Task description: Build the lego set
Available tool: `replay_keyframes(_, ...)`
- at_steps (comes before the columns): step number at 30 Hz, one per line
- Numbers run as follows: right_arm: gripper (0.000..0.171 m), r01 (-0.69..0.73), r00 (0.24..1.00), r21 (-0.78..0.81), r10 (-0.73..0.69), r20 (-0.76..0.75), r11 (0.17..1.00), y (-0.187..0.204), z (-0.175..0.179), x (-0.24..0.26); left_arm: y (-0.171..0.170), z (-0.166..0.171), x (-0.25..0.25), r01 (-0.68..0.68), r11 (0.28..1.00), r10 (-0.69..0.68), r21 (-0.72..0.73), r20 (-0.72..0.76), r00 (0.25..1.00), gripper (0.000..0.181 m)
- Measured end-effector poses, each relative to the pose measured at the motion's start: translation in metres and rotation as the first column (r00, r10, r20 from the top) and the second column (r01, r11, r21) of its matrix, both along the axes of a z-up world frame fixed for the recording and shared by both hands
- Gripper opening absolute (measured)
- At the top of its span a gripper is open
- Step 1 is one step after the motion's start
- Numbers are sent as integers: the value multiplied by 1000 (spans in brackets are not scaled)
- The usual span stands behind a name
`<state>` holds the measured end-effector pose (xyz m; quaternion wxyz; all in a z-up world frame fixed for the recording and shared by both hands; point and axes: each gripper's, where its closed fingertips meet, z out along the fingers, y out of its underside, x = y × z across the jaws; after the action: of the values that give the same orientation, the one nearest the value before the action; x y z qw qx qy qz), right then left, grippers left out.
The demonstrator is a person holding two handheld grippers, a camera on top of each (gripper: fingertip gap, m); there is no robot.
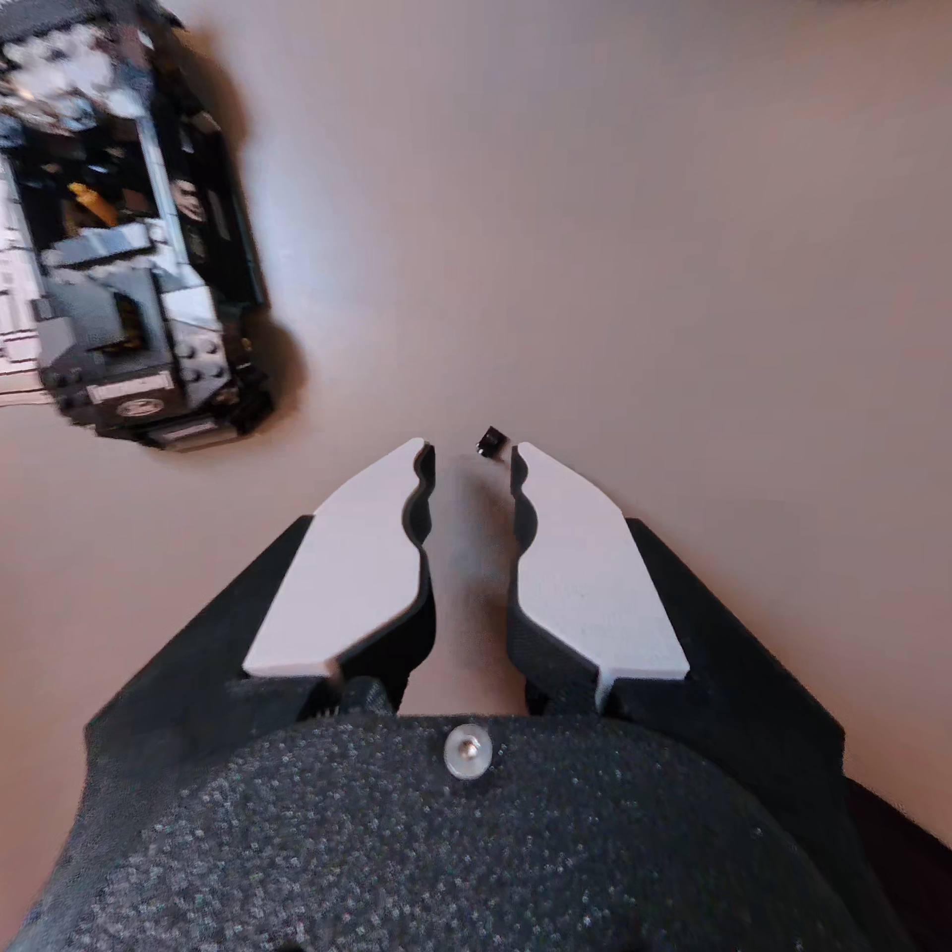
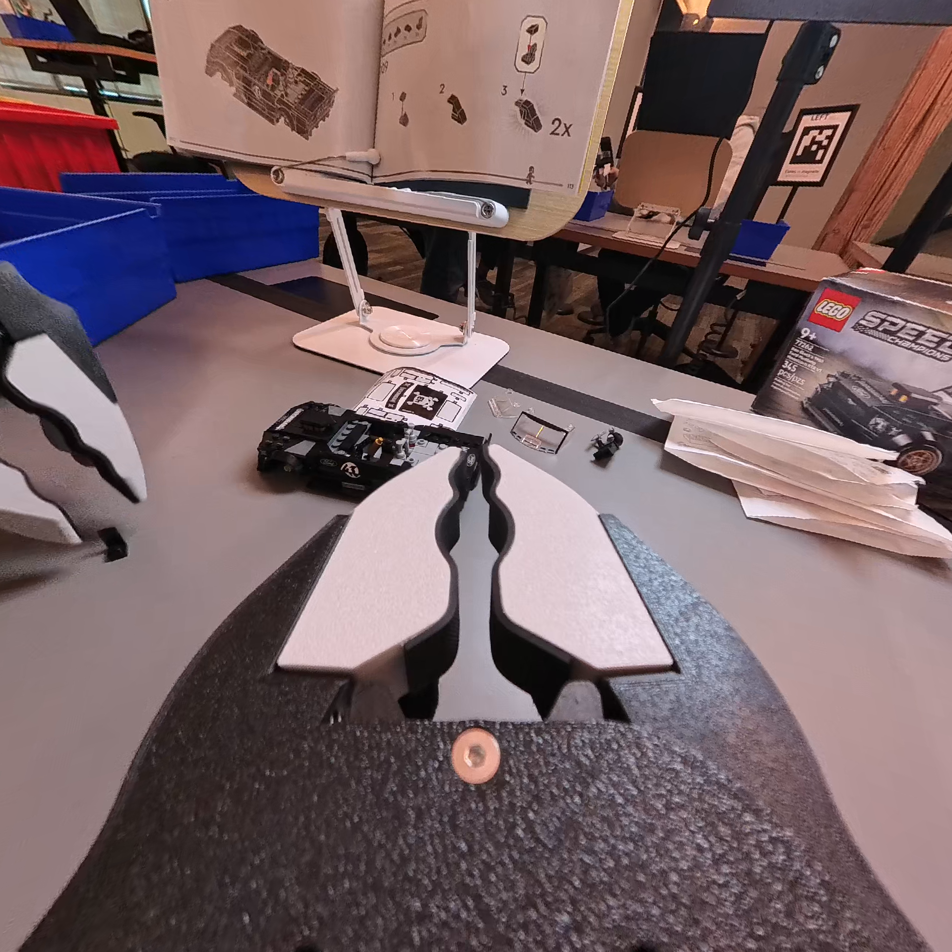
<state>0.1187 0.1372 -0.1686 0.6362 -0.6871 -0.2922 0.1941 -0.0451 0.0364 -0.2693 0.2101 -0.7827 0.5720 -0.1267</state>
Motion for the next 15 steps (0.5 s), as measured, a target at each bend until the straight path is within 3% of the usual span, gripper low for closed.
replay_keyframes(3,6,20,1000,10,-20,-3,1000,2,2,4,16,35,-9,-91,993,81,79,126,989,30)
replay_keyframes(6,7,42,999,22,-42,-23,999,2,7,10,46,87,-43,-263,942,205,209,262,943,29)
replay_keyframes(10,8,53,997,26,-51,-49,998,2,10,14,78,146,-126,-525,797,388,299,412,824,28)
replay_keyframes(15,8,43,998,26,-41,-45,999,0,10,12,95,155,-242,-780,589,624,210,495,604,30)
